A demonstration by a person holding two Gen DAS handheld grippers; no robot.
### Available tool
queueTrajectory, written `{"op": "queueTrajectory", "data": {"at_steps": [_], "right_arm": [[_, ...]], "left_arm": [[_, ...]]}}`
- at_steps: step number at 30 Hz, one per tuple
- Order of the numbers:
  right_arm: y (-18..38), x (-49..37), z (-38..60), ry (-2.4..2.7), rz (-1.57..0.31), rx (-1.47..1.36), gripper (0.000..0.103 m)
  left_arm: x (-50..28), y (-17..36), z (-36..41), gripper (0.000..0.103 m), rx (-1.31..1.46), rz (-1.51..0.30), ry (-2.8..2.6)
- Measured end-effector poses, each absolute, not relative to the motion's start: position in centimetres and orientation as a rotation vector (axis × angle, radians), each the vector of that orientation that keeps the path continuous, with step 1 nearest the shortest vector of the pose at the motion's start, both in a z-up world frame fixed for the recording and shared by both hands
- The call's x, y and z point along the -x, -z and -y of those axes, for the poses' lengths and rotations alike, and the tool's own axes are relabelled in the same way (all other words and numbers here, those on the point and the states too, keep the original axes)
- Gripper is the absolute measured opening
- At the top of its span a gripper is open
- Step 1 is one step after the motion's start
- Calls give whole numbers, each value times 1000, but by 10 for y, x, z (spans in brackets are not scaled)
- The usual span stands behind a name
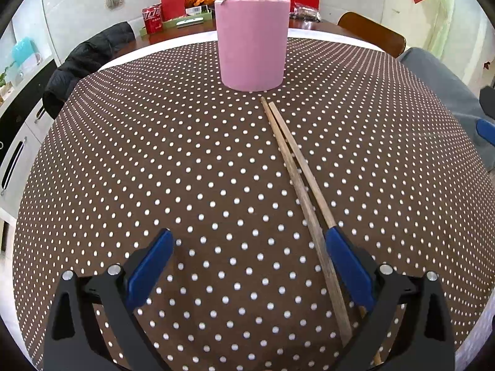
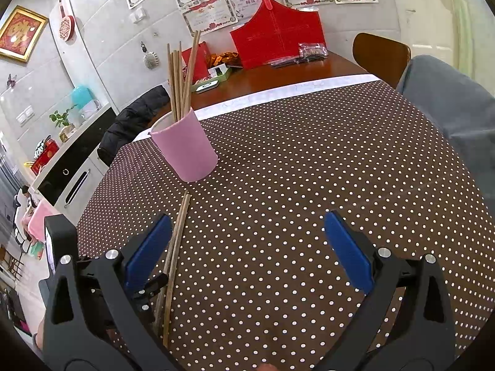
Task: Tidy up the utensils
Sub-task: 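Move both open tools back down to the last chopsticks on the cloth, then close the right tool on a chopstick while the left tool grasps another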
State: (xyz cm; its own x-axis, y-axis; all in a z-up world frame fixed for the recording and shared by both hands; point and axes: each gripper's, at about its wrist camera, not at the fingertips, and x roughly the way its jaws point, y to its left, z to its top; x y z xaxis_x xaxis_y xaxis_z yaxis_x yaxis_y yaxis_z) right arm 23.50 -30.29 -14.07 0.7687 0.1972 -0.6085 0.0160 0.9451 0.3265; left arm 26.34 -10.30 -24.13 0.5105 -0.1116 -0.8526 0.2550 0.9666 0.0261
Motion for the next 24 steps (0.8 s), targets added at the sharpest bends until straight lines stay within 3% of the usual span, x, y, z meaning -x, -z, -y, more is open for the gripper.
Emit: {"op": "queueTrajectory", "data": {"at_steps": [4,9,18,20,22,24], "right_arm": [[144,-238,304,-107,-702,-320,97],[153,-247,294,-140,-773,-290,97],[191,-280,227,-273,-951,-155,97],[195,-291,214,-302,-977,-141,88],[199,-300,205,-313,-1008,-130,70],[204,-308,195,-306,-1029,-87,58]], "left_arm": [[-275,245,106,97,-158,-1012,209],[-286,240,95,79,-157,-1003,239],[-288,240,69,79,-166,-990,243],[-296,239,66,79,-175,-988,248],[-295,238,67,79,-186,-988,248],[-297,238,65,79,-193,-987,252]]}}
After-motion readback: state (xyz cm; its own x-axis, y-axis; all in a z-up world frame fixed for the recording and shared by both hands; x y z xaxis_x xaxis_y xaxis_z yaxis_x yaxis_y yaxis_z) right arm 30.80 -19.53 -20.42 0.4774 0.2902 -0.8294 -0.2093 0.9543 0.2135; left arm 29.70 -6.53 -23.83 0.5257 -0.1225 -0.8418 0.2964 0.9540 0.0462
